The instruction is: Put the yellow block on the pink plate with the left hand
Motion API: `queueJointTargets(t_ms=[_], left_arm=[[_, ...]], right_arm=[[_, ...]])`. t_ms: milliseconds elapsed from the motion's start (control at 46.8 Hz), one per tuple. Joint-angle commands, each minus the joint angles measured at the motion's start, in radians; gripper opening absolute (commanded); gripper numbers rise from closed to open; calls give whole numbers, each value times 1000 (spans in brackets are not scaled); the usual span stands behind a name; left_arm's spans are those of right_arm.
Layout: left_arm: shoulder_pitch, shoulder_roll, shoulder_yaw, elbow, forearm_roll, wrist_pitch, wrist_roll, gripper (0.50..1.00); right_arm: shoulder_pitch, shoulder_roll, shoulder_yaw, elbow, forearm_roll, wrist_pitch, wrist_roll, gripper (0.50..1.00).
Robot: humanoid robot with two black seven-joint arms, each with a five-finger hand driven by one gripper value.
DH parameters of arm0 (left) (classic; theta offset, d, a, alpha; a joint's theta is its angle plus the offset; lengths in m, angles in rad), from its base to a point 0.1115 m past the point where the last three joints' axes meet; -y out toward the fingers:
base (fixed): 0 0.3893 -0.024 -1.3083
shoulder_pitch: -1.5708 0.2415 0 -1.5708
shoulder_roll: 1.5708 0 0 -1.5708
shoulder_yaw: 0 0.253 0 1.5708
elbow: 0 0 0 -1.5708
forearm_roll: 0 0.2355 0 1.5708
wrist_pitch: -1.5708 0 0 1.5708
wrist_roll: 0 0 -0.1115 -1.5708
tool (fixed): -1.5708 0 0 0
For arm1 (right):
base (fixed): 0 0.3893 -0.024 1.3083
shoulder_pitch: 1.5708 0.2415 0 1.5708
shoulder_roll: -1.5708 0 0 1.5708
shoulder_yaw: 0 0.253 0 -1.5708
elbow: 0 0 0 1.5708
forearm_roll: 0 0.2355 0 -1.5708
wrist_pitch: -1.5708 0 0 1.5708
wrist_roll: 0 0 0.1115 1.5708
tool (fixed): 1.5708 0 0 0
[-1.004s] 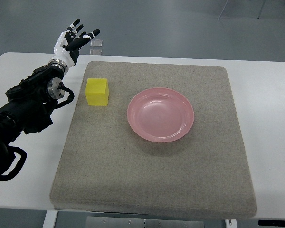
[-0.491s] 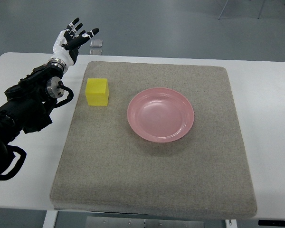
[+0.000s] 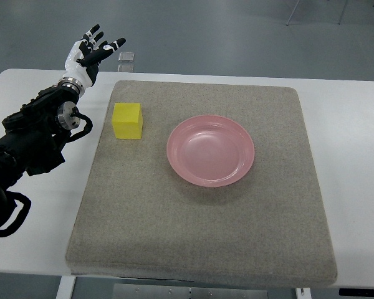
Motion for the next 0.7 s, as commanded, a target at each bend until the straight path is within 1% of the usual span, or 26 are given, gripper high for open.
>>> queueJointTargets(t_ms=[0,256,342,470,577,683], left_arm=[[2,3,1,-6,2,0,0,992],[-9,41,15,-54,8,-8,10,992],[-18,90,35,-94,48,-28,13,990],[-46,175,87,-198,155,-31,13,992],[-52,268,109,-324,244,-32,20,990],[-61,353,175,-440,377,-32,36,990]], right_arm=[[-1,0,0,0,0,-1,0,924],[-1,0,0,0,0,1,0,924],[1,0,0,0,0,1,0,924],[-1,0,0,0,0,1,0,924],[-1,0,0,0,0,1,0,924],[1,0,0,0,0,1,0,924]])
